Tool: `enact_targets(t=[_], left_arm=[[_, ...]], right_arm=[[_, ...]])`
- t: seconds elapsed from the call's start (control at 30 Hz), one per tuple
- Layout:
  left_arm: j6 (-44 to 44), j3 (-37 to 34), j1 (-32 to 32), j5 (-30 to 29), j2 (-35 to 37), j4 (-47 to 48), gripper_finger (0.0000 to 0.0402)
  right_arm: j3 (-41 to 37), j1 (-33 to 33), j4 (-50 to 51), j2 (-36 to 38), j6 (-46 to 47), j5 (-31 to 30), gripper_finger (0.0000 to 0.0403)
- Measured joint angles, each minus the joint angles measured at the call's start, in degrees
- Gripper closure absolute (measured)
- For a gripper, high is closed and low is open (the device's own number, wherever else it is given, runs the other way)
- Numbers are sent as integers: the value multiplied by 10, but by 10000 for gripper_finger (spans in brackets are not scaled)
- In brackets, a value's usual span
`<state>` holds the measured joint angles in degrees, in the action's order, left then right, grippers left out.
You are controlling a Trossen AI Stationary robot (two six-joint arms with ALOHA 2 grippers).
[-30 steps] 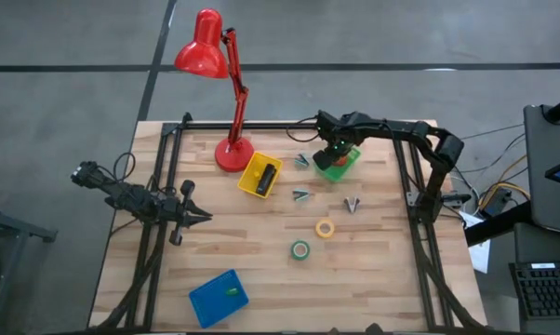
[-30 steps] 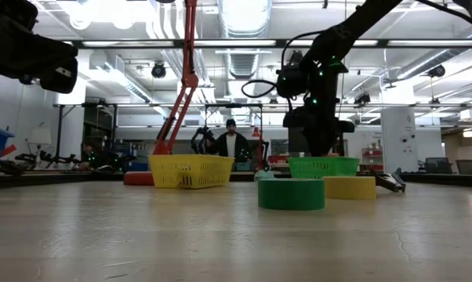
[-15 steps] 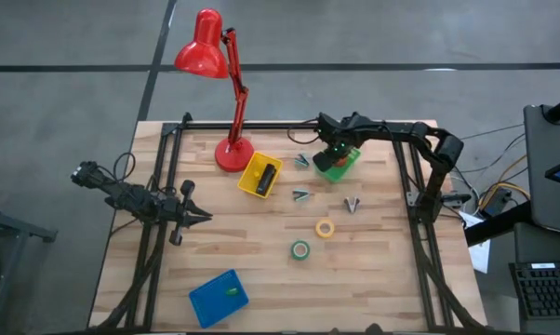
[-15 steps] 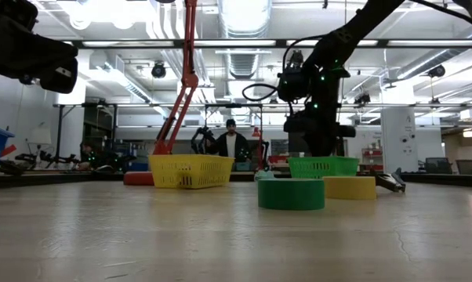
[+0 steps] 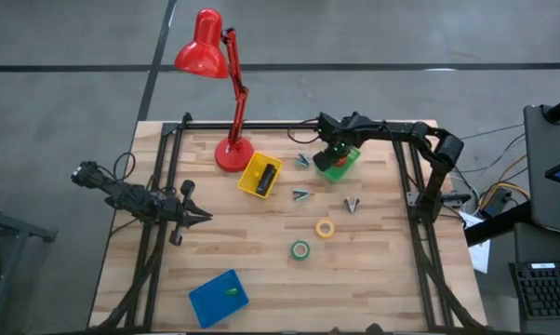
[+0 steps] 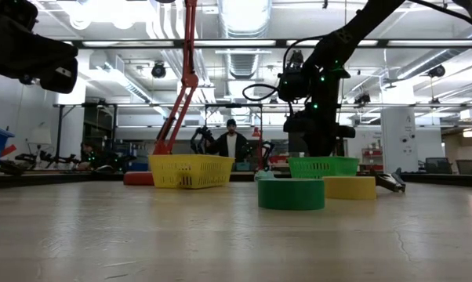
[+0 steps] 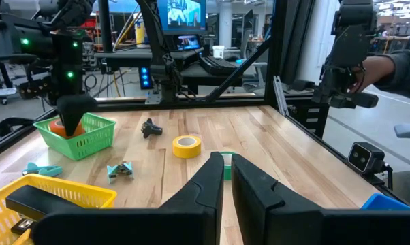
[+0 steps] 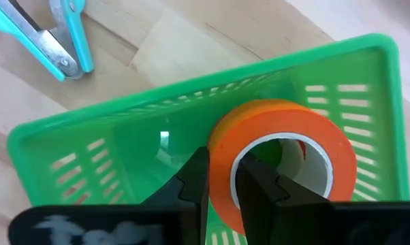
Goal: Pick and place Stapler, Stapler remover, tape
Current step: Put the orange tape into the green bin
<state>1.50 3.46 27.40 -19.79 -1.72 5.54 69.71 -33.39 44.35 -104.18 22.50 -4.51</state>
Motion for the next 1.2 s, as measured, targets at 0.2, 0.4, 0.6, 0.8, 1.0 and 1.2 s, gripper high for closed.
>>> enact_targets(t=[0.2, 0.4, 0.6, 0.8, 1.0, 1.2], left_arm=[[0, 0, 0, 0, 0, 0, 367], [0, 0, 0, 0, 0, 0, 367], [0, 0, 0, 0, 0, 0, 367], [0, 0, 0, 0, 0, 0, 367], [0, 0, 0, 0, 0, 0, 367], [0, 0, 0, 0, 0, 0, 367]], right_arm=[[-9, 0, -3, 1, 4, 0, 351], [-19, 0, -7, 3, 2, -1, 351], [-23, 0, -14, 3, 0, -1, 349], [-13, 0, 11, -2, 6, -10, 318], [-6, 0, 6, -1, 1, -31, 280], [2, 7, 24, 6, 0, -30, 257]])
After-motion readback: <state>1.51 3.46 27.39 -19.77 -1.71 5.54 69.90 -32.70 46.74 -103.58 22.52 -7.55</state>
